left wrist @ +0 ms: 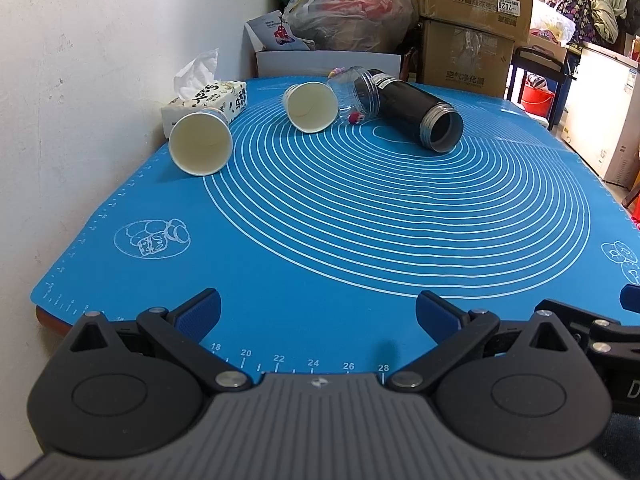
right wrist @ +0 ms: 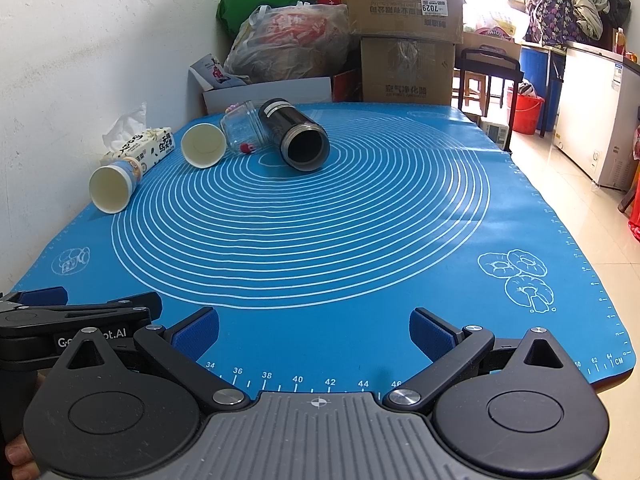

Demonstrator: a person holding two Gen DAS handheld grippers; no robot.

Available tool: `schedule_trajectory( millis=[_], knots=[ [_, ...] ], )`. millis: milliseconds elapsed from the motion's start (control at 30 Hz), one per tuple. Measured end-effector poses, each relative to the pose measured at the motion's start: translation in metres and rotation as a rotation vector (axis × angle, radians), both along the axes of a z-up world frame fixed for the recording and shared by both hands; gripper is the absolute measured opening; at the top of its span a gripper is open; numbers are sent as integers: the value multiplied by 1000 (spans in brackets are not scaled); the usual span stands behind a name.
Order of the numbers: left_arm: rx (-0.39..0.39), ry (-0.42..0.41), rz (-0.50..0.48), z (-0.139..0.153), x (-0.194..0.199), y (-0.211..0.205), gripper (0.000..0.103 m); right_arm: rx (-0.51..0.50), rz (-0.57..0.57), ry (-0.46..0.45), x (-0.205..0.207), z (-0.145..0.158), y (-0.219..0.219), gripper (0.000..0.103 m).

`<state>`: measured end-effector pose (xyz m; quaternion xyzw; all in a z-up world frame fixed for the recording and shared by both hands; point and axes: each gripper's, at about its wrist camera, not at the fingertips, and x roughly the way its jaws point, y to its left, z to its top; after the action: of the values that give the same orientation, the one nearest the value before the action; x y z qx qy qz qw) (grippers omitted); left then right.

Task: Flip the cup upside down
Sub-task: 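Move the left tool to the white paper cup lying by the tissue box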

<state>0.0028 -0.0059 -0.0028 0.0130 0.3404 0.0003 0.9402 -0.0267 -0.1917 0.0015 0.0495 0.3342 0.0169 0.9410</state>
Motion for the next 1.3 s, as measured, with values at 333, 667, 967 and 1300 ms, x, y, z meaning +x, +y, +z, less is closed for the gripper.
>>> schedule_trajectory(
  millis=[333,667,967,1300],
  knots=[
    [6,23,-10,6,11,1,102,48,21,24,13,9,-7,103],
    [31,-42,-7,48,65,-6,102,64,45,7,56,40,-25,103],
    [-23,-74,175,69,168,13,102,32,46,8,117,51,-42,103],
    [-23,46,287,43,287,27,102,46,31,54,163,31,-51,103]
  ],
)
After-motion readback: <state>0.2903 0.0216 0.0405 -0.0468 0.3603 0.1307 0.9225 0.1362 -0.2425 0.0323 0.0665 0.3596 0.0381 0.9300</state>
